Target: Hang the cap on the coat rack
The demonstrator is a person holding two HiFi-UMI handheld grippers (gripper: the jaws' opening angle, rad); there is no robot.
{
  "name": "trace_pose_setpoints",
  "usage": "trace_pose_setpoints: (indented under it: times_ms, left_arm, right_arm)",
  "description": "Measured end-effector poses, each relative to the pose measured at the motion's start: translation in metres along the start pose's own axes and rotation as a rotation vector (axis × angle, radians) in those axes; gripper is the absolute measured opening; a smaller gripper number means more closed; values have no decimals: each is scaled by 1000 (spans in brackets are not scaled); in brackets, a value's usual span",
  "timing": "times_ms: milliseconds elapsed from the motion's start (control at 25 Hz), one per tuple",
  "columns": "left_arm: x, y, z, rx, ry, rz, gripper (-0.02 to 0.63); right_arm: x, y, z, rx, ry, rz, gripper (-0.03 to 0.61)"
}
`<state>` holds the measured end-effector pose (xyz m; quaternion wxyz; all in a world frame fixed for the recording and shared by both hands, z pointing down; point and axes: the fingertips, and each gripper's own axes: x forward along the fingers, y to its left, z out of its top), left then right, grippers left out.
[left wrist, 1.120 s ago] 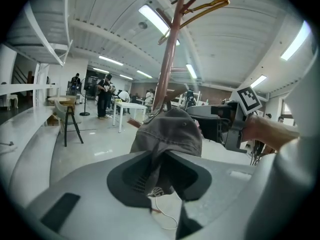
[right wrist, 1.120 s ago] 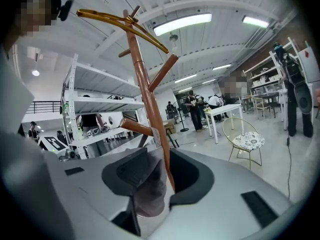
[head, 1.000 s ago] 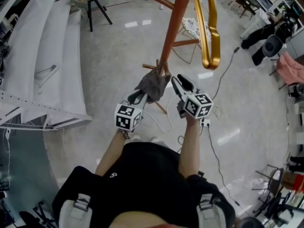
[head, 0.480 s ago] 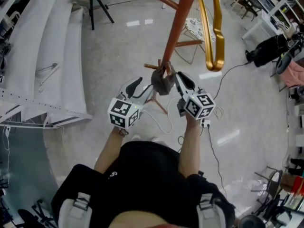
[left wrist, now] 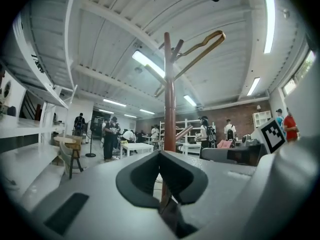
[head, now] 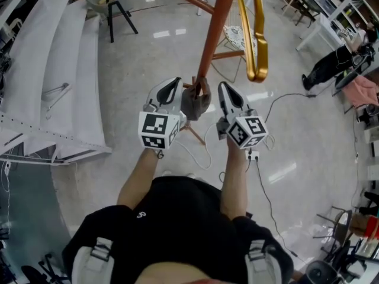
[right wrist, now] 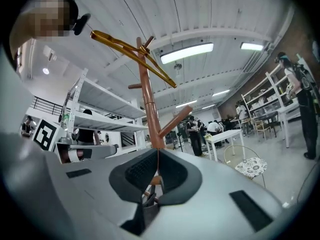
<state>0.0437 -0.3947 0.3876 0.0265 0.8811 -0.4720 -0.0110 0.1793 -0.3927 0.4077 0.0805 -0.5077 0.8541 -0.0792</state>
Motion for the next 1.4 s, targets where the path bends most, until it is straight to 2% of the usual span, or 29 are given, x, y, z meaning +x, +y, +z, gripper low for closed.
trace_pose_setpoints:
  times_ms: [200, 520, 1240, 1400]
  left_arm:
    - [10, 0, -1, -28, -15, 25, 0]
    - [17, 0, -21, -3, 22, 68, 0]
    - [16, -3, -29, -14, 41, 35, 0]
    - [16, -4, -25, -27, 32, 18, 0]
  right_arm:
    - [-9, -13, 13, -37, -38, -100, -5]
    - [-17, -17, 2, -87, 21, -144, -5]
    - [-12, -14, -1, -103, 33, -131, -5]
    - [-11, -10, 9, -105, 4, -136, -5]
